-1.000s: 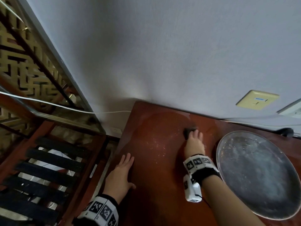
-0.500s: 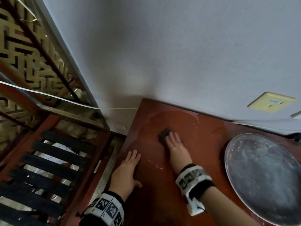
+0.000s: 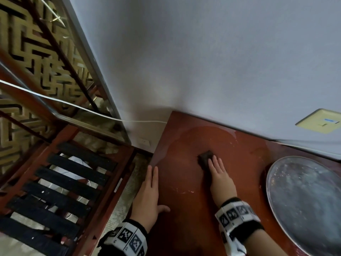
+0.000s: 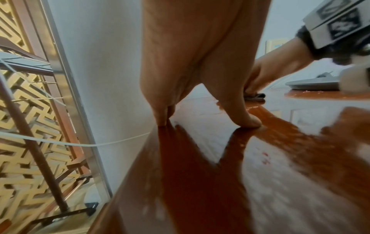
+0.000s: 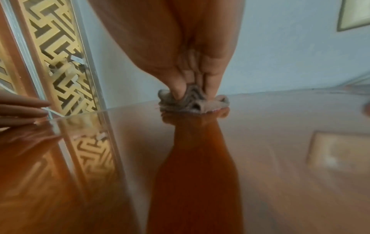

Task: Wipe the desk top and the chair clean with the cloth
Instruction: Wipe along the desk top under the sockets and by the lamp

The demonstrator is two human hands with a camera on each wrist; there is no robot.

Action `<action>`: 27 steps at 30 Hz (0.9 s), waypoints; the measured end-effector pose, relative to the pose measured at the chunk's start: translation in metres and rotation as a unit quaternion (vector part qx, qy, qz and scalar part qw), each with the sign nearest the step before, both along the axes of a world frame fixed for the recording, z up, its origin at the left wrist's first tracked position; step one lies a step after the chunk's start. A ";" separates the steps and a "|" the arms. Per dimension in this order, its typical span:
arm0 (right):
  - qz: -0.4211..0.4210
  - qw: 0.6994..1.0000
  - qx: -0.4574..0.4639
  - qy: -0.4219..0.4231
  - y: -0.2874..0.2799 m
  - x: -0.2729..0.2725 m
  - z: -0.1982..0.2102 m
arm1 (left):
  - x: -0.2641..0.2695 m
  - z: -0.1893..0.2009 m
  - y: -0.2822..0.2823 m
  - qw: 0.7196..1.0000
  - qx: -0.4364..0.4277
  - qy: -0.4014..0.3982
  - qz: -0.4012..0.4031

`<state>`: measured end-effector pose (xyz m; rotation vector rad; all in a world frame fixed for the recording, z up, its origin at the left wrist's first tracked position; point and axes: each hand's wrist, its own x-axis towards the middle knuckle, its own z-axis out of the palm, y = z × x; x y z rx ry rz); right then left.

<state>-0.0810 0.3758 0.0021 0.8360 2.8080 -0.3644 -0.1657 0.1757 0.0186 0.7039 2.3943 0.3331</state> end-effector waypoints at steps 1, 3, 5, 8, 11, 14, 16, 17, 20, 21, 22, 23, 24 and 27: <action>-0.005 0.999 0.036 0.015 -0.015 0.008 -0.006 | 0.000 0.001 0.000 1.000 -0.001 -0.002 0.000; 0.025 0.998 0.019 0.060 -0.059 0.024 -0.022 | -0.001 0.002 -0.001 1.000 0.006 -0.006 0.000; 0.120 0.989 -0.004 0.083 -0.113 0.030 -0.031 | -0.004 0.003 -0.005 1.000 0.021 -0.016 -0.003; 0.239 0.967 -0.006 0.090 -0.127 0.020 -0.031 | -0.013 0.007 -0.017 0.999 0.018 -0.042 -0.004; 0.147 0.985 0.003 0.092 -0.071 -0.008 -0.005 | -0.019 0.009 -0.031 0.999 -0.007 -0.045 -0.016; 0.090 0.994 0.028 0.049 -0.042 -0.035 0.007 | -0.020 0.008 -0.037 0.999 -0.019 -0.019 -0.022; 0.166 0.986 -0.011 0.034 -0.062 -0.035 0.007 | -0.019 0.006 -0.036 1.000 -0.019 -0.018 -0.008; 0.228 0.973 -0.016 0.017 -0.076 -0.029 0.005 | -0.019 0.005 -0.034 1.000 -0.017 -0.017 -0.005; 0.365 0.930 -0.044 -0.010 -0.092 -0.018 0.012 | -0.022 0.006 -0.032 1.000 -0.013 -0.022 -0.010; 0.380 0.924 -0.045 -0.025 -0.082 -0.025 0.017 | -0.024 0.008 -0.033 0.999 -0.014 -0.028 -0.013; 0.351 0.933 -0.058 -0.047 -0.069 -0.036 0.017 | -0.026 0.009 -0.035 0.999 -0.018 -0.032 -0.015; 0.306 0.948 -0.052 -0.069 -0.057 -0.048 0.022 | -0.030 0.010 -0.037 0.999 -0.024 -0.037 -0.013; 0.281 0.956 -0.038 -0.079 -0.051 -0.056 0.022 | -0.033 0.012 -0.040 0.999 -0.027 -0.043 -0.007; 0.292 0.956 0.018 -0.017 -0.070 -0.040 0.006 | -0.043 0.016 -0.048 0.998 -0.014 -0.049 0.034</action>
